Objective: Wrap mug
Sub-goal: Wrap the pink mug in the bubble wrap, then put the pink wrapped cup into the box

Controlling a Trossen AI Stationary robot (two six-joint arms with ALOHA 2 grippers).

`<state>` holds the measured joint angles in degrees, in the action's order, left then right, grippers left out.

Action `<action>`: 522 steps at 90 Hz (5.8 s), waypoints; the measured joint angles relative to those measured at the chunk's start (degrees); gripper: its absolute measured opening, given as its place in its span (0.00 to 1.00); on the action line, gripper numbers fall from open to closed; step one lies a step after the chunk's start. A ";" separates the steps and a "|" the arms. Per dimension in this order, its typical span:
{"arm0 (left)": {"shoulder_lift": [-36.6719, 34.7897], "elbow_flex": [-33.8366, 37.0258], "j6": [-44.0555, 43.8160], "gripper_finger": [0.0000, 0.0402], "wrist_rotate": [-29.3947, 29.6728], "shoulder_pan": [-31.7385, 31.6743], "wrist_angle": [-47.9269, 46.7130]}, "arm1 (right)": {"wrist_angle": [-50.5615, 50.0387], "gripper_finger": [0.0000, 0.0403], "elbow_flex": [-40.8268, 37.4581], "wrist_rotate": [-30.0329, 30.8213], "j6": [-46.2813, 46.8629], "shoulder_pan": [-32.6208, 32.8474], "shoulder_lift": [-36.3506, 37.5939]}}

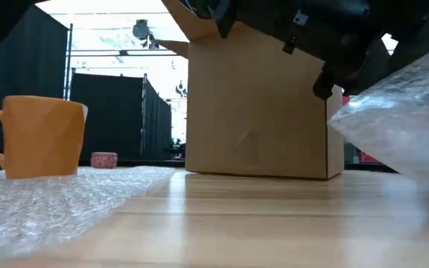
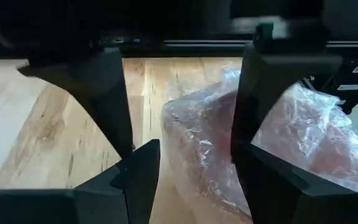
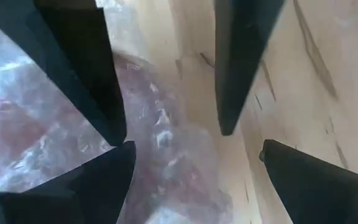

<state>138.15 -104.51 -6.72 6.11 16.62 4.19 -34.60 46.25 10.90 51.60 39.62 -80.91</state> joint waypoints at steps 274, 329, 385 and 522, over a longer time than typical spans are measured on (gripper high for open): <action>-23.41 0.13 -11.76 0.48 20.58 11.66 -45.77 | -30.98 0.04 76.33 20.85 -42.66 -0.10 -7.36; -28.57 0.11 -8.23 0.48 20.92 9.45 -50.92 | -30.16 0.04 88.79 7.51 -63.08 -54.18 -12.20; -28.55 0.11 -9.27 0.48 21.11 8.79 -53.92 | -51.24 0.04 81.06 -0.79 -62.64 -70.19 -39.93; -28.52 0.11 -10.93 0.48 22.25 7.88 -55.82 | -20.40 0.55 45.58 -10.95 -55.21 -67.72 -37.58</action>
<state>109.62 -104.40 -17.65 28.36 24.50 -51.64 -54.99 91.83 -0.05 -3.61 -28.09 -118.48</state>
